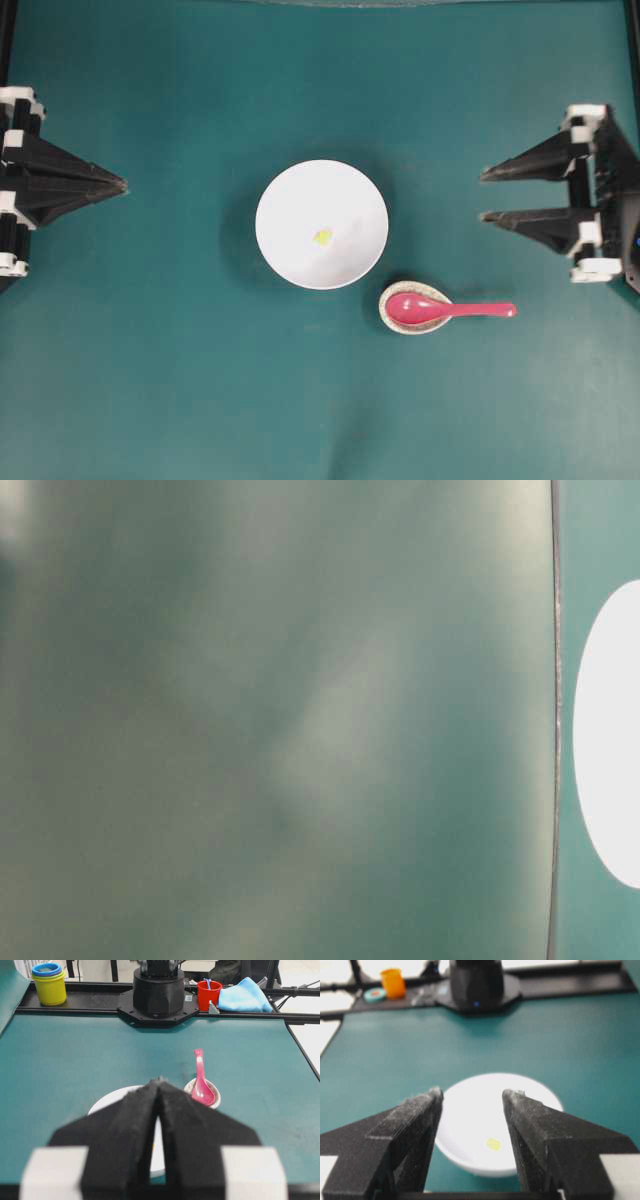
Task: Scoop the yellow hexagonal prism block from the bowl with a spoon using the right arm.
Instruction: 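Move the right gripper over the pink spoon handle in the spoon rest, then close the right gripper on the pink spoon handle and lift it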
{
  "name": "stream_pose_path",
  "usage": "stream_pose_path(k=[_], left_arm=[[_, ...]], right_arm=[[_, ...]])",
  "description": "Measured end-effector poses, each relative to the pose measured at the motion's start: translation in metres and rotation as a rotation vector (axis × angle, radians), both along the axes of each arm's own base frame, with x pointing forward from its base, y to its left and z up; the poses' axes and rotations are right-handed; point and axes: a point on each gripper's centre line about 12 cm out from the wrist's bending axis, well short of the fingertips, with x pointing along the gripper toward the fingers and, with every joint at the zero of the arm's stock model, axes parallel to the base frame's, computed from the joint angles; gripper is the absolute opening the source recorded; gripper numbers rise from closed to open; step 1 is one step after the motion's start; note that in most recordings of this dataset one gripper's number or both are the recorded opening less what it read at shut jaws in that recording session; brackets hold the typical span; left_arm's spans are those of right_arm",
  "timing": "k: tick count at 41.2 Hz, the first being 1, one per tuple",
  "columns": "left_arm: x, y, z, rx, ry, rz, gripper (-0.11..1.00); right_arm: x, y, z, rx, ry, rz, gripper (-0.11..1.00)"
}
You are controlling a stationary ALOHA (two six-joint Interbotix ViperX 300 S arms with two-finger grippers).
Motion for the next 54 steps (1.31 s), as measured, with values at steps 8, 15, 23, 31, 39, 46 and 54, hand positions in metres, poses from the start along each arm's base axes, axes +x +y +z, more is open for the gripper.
stream_pose_path(k=[8, 15, 23, 31, 39, 46, 54], left_arm=[[0.0, 0.0, 0.0, 0.001, 0.003, 0.0, 0.0], [0.0, 0.0, -0.001, 0.0, 0.011, 0.0, 0.0], [0.0, 0.0, -0.001, 0.0, 0.011, 0.0, 0.0], [0.0, 0.0, -0.002, 0.0, 0.012, 0.0, 0.0], [0.0, 0.0, -0.001, -0.002, 0.006, 0.0, 0.0], [0.0, 0.0, 0.001, -0.002, -0.005, 0.0, 0.0], [0.0, 0.0, 0.001, -0.002, -0.009, 0.0, 0.0]], right_arm=[[0.009, 0.009, -0.028, 0.024, 0.021, 0.032, 0.56], [0.009, 0.018, -0.051, 0.054, 0.027, 0.051, 0.56], [0.005, 0.029, -0.072, 0.086, 0.044, 0.064, 0.56], [0.002, 0.042, -0.091, 0.115, 0.087, 0.068, 0.56], [0.001, 0.054, -0.111, 0.112, 0.134, 0.072, 0.56], [-0.001, 0.063, -0.124, 0.096, 0.141, 0.069, 0.56], [-0.003, 0.07, -0.136, 0.08, 0.167, 0.059, 0.56]])
